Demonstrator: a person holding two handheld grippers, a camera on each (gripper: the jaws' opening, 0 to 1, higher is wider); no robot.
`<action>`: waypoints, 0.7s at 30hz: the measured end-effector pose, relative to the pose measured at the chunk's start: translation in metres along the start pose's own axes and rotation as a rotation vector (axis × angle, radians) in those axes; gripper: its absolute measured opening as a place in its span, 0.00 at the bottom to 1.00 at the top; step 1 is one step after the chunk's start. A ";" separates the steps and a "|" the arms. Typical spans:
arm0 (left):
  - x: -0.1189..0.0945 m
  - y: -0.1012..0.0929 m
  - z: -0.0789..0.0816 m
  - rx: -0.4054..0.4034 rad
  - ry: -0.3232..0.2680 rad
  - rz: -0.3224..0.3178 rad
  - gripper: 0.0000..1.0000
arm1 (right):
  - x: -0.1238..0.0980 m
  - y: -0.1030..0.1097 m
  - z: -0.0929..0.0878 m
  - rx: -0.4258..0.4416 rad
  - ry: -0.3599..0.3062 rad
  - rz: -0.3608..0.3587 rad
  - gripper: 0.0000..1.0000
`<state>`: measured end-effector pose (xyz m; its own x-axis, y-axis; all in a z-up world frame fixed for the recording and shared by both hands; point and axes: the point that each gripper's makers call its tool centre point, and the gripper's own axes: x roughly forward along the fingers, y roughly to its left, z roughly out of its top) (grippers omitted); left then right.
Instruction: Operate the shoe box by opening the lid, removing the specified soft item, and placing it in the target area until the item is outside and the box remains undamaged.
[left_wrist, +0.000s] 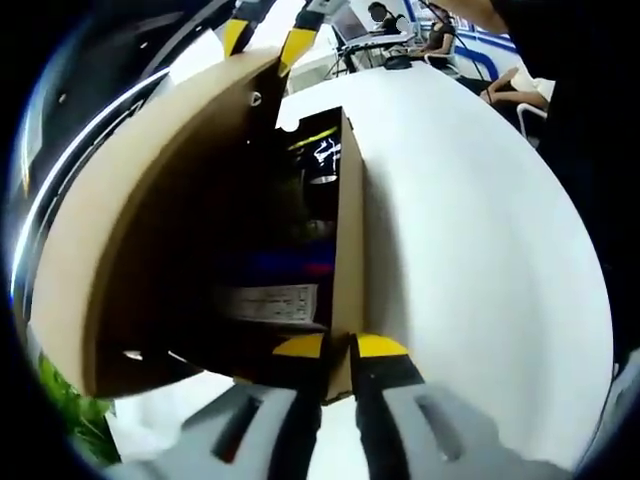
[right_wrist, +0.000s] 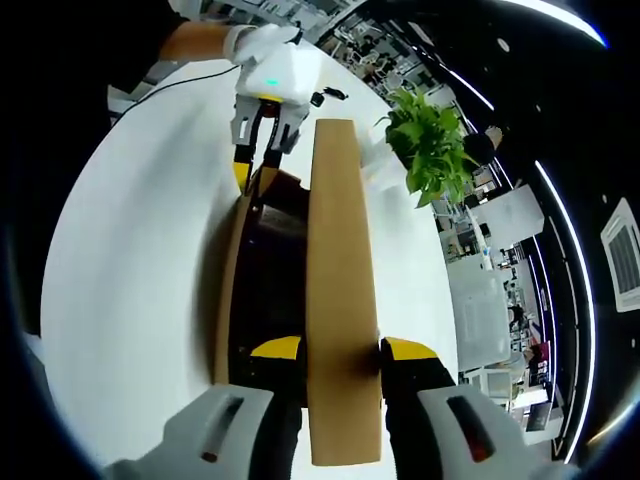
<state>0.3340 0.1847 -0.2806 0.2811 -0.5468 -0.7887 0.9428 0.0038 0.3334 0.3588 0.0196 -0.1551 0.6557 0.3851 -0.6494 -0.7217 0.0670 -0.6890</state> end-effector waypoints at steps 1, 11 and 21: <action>0.000 0.000 0.000 0.002 0.001 0.000 0.09 | 0.000 0.000 0.000 0.002 -0.001 0.000 0.29; 0.000 0.000 0.000 0.007 0.002 -0.001 0.09 | -0.001 -0.008 0.001 -0.001 0.004 -0.012 0.29; 0.000 0.000 0.000 0.010 0.003 -0.003 0.09 | -0.002 -0.016 0.001 0.000 0.005 -0.027 0.28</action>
<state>0.3338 0.1846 -0.2806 0.2791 -0.5444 -0.7910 0.9416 -0.0062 0.3366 0.3688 0.0184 -0.1419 0.6761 0.3782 -0.6323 -0.7038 0.0773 -0.7062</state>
